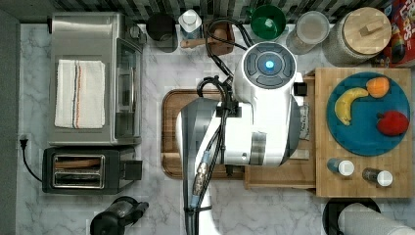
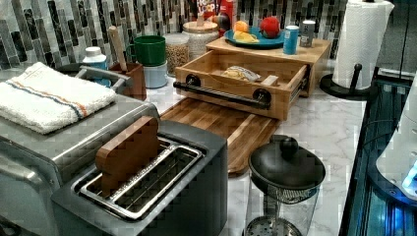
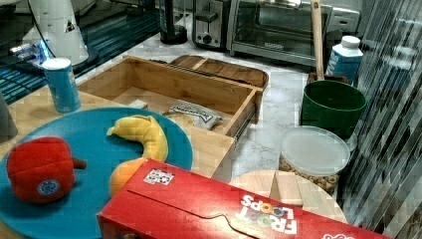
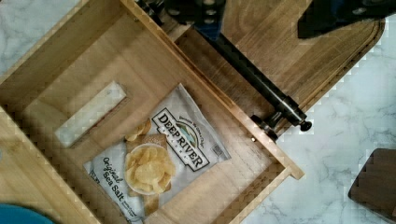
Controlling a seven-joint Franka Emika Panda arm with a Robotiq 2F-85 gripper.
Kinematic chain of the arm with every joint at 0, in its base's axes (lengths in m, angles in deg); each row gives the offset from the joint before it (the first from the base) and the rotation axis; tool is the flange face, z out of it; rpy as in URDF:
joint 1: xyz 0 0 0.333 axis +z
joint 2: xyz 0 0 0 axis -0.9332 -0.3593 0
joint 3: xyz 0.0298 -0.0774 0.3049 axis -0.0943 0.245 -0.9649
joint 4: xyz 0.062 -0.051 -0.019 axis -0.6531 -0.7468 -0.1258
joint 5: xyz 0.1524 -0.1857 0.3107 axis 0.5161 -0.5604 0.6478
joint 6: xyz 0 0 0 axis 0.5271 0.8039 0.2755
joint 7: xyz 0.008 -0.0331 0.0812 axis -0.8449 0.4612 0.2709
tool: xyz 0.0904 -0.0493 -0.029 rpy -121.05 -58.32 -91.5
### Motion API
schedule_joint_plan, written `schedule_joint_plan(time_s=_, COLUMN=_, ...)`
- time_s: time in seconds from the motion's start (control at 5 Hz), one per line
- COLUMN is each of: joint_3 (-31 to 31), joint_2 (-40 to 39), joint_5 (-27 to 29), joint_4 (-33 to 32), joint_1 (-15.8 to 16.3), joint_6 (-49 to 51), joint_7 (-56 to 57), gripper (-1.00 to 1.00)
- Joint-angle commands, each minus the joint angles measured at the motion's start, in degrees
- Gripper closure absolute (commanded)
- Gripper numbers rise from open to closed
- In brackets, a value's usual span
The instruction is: Close the drawer.
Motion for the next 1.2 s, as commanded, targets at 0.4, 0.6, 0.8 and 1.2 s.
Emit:
schedule_joint_plan(time_s=0.4, joint_3=-0.46, joint_2=-0.06, joint_5=-0.05, joint_4=-0.08, joint_1=-0.49, joint_6=-0.06, joint_7=0.75, gripper=1.0)
schedule_joint_plan(time_s=0.6, joint_3=-1.09, joint_2=0.38, joint_5=2.81, joint_4=-1.29, joint_1=-0.4, joint_6=0.3, joint_7=6.71, gripper=-1.0)
schedule_joint_plan(time_s=0.8, joint_3=-2.07, joint_2=3.9, joint_5=6.78, joint_4=-8.05, joint_1=0.34, joint_6=-5.38, joint_7=15.12, gripper=-1.0)
schedule_joint_plan(time_s=1.2, joint_3=-4.63, joint_2=7.82, joint_5=6.71, joint_4=-17.02, joint_1=2.52, joint_6=-12.92, joint_7=28.32, gripper=-1.0)
